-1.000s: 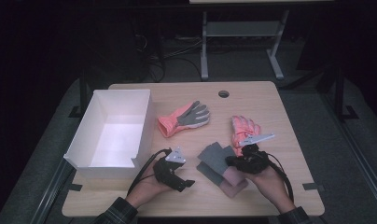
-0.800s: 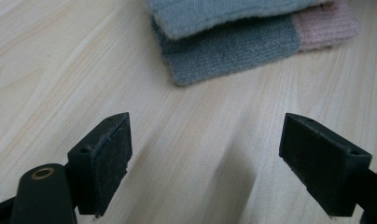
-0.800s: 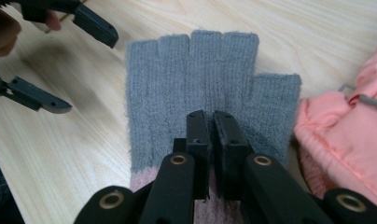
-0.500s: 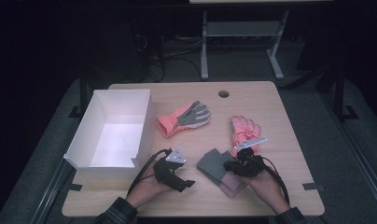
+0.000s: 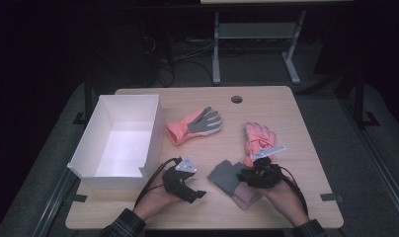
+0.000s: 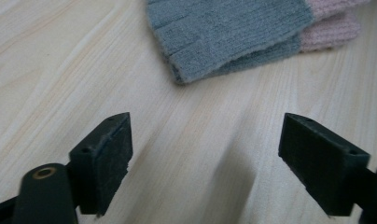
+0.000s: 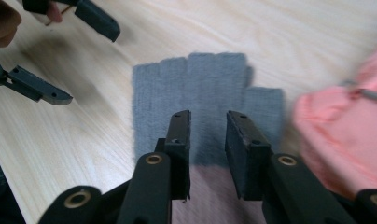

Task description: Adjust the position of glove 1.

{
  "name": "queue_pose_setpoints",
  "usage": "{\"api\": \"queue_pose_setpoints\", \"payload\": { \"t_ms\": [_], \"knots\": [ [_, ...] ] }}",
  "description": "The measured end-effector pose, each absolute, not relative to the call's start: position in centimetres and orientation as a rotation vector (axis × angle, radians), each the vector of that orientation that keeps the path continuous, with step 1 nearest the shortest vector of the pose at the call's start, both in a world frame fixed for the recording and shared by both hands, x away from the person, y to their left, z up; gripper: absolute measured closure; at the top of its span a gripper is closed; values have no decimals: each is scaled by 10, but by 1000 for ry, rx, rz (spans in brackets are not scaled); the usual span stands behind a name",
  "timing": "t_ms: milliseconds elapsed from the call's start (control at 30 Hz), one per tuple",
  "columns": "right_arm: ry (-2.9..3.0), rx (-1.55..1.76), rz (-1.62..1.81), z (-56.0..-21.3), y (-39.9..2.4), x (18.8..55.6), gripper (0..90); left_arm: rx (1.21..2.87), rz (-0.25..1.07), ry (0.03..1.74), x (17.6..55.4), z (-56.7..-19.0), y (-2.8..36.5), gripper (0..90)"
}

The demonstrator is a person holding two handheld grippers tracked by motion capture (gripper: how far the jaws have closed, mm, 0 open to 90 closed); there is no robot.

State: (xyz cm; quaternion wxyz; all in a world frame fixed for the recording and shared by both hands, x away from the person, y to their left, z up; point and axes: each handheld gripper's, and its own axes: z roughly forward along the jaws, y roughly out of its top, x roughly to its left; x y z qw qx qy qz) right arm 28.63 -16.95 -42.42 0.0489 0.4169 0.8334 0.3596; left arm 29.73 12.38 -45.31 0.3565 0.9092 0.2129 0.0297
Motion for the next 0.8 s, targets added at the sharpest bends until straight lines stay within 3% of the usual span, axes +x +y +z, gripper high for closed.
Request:
{"api": "queue_pose_setpoints", "payload": {
  "t_ms": [33,67,100,133,167,200,267,300,367,800],
  "knots": [
    [2531,1264,1104,-423,-174,286,782,2332,74,560,296,-452,124,239],
    [2516,1261,1104,-421,-184,285,848,2315,70,563,294,-449,125,359],
    [2516,1261,1104,-421,-184,285,848,2315,70,563,294,-449,125,420],
    [2515,1261,1096,-420,-188,284,873,2302,64,565,293,-448,125,420],
    [2511,1234,1076,-419,-198,283,895,2292,53,562,292,-447,125,593],
    [2511,1234,1076,-419,-198,283,895,2299,50,545,292,-445,126,593],
    [2503,1237,1056,-421,-206,281,899,2298,26,537,291,-443,124,709],
    [2506,1245,1029,-424,-213,281,900,2305,-5,526,290,-442,121,818],
    [2511,1261,996,-429,-220,280,900,2317,-20,515,288,-442,116,894],
    [2585,1249,980,-445,-231,283,900,2373,-27,445,285,-451,71,895]
  ]
}}
